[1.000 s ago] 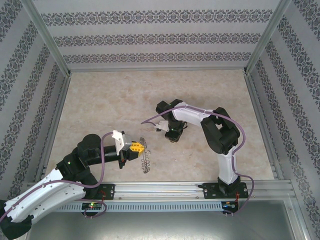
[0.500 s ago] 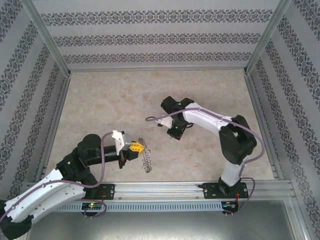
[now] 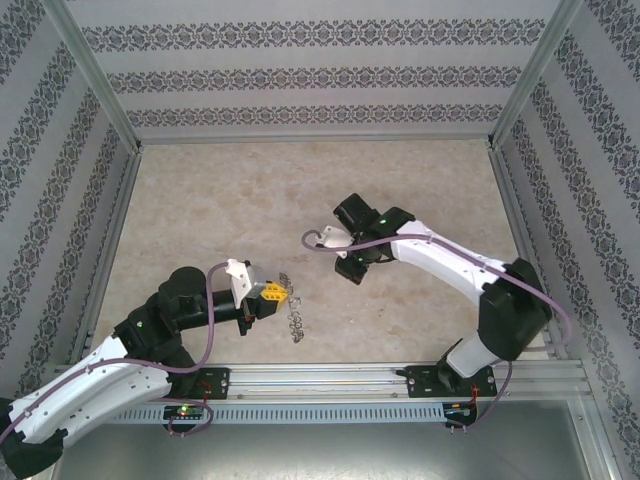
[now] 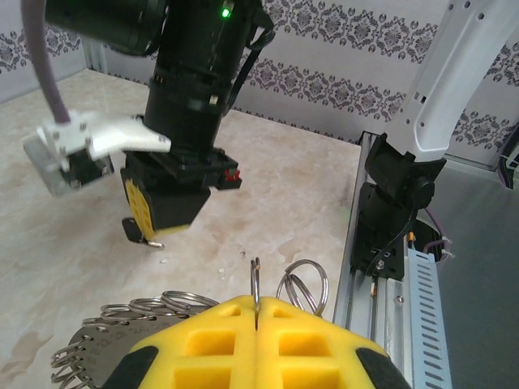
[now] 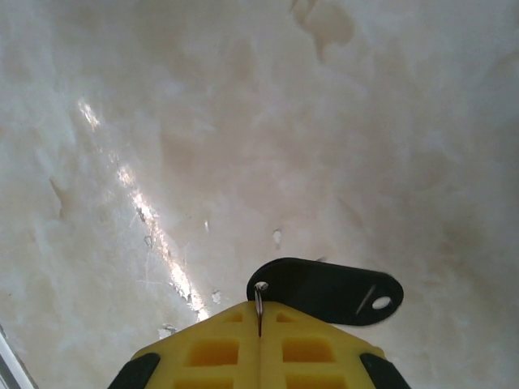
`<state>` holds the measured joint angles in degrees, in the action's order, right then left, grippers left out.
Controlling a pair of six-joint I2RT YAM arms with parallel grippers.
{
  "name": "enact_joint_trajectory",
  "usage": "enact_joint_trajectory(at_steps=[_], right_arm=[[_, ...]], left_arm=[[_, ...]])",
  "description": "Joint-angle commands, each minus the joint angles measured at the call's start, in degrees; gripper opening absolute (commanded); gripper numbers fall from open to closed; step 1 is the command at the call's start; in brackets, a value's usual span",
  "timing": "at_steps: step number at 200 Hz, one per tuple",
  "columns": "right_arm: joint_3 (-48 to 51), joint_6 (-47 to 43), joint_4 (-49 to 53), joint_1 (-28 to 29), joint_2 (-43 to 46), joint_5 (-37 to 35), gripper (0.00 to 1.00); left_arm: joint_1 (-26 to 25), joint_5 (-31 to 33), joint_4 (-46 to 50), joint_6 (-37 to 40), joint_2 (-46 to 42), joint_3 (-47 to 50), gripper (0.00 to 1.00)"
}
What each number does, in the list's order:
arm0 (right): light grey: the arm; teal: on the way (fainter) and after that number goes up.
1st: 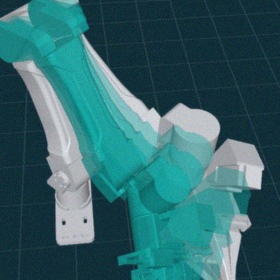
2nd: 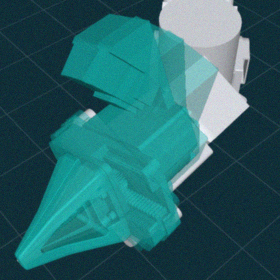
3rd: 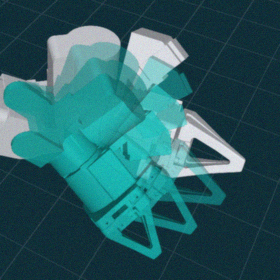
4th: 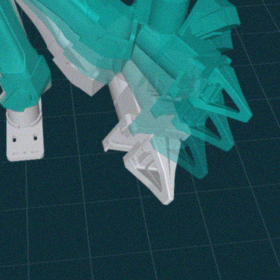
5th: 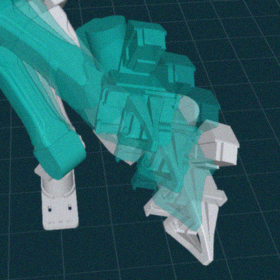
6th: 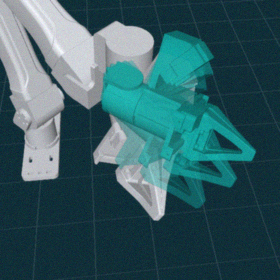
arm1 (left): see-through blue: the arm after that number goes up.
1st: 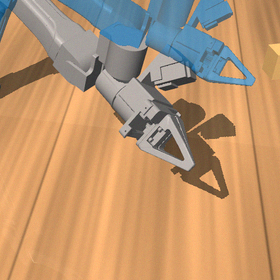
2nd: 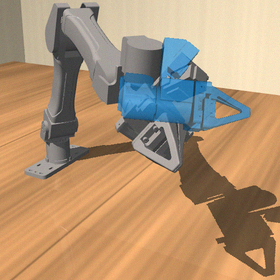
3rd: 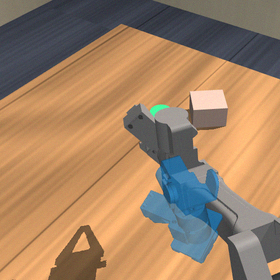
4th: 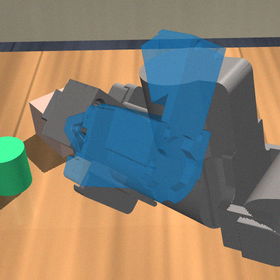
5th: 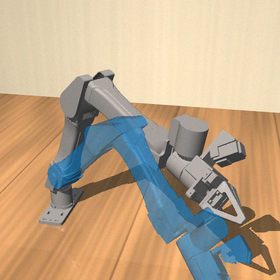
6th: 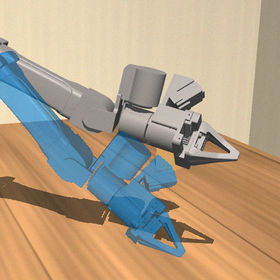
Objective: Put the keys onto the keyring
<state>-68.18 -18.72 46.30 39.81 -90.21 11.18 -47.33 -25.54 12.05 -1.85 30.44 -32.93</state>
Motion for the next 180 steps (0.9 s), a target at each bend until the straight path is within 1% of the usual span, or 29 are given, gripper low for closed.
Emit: enact_joint_trajectory(at_steps=[1, 22, 125, 148, 180], right_arm=[[-2.6, 2.1, 3.3, 1.2, -3.9, -2.7, 0.0], [-3.7, 3.4, 4.1, 0.5, -6.6, -5.5, 0.0], [-8.2, 8.1, 1.5, 0.4, -19.4, -4.2, 0.0], [-8.3, 7.8, 0.4, 0.4, -20.6, -4.1, 0.05], [-7.8, 7.8, -0.7, 0.4, -20.5, -3.4, 0.17]], left_arm=[[-0.9, 0.9, -1.1, -1.0, -0.7, -1.5, 0.0], [-0.9, 1.6, -0.6, -1.0, -1.5, -1.0, 0.0], [-0.9, 2.0, -0.3, -0.6, -2.5, -0.8, 0.0], [-0.9, 2.0, -0.3, -0.5, -2.5, -0.9, 0.0], [-0.9, 2.1, -0.2, -0.5, -2.6, -0.8, 0.0]])
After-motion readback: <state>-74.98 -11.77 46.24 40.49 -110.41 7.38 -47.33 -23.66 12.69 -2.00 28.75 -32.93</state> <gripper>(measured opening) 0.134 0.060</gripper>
